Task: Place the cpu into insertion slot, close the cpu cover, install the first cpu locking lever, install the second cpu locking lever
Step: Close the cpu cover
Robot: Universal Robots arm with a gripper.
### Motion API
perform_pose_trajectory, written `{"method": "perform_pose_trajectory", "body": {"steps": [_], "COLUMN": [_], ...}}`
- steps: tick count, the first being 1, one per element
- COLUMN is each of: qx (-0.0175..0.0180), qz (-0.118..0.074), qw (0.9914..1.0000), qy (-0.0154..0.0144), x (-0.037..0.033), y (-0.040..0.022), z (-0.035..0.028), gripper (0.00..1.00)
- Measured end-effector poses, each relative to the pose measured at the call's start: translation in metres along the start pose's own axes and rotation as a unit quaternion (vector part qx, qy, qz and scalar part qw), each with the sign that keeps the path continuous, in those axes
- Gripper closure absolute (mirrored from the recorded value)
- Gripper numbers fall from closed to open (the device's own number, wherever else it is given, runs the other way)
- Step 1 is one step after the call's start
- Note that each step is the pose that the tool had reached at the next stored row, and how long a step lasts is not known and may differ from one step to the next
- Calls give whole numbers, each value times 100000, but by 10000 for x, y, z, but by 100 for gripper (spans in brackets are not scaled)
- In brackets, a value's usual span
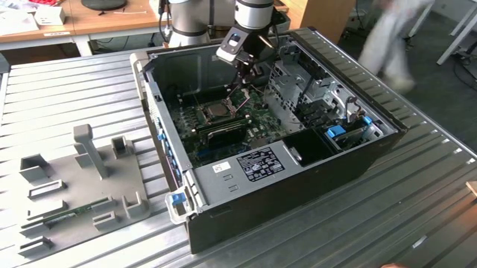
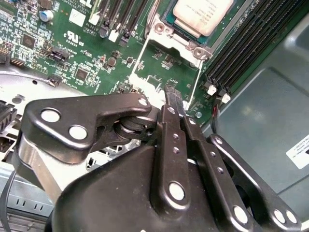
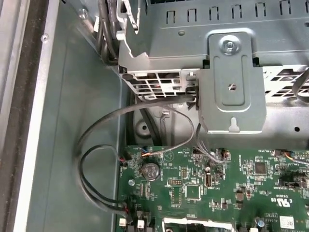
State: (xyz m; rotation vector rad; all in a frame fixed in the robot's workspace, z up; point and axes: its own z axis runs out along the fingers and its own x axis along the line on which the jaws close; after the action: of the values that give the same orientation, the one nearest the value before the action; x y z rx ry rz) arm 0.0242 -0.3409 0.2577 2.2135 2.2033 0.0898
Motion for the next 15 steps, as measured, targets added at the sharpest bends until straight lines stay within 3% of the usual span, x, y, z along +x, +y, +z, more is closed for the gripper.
{"method": "perform_pose_trajectory", "body": {"steps": [7, 15], "qx": [0, 14], "qz": [-2, -1], "qw": [100000, 100000], "qy": [3, 1], "x": [0, 0], "y": [17, 143], "z": [1, 8], "gripper": [90, 90]}}
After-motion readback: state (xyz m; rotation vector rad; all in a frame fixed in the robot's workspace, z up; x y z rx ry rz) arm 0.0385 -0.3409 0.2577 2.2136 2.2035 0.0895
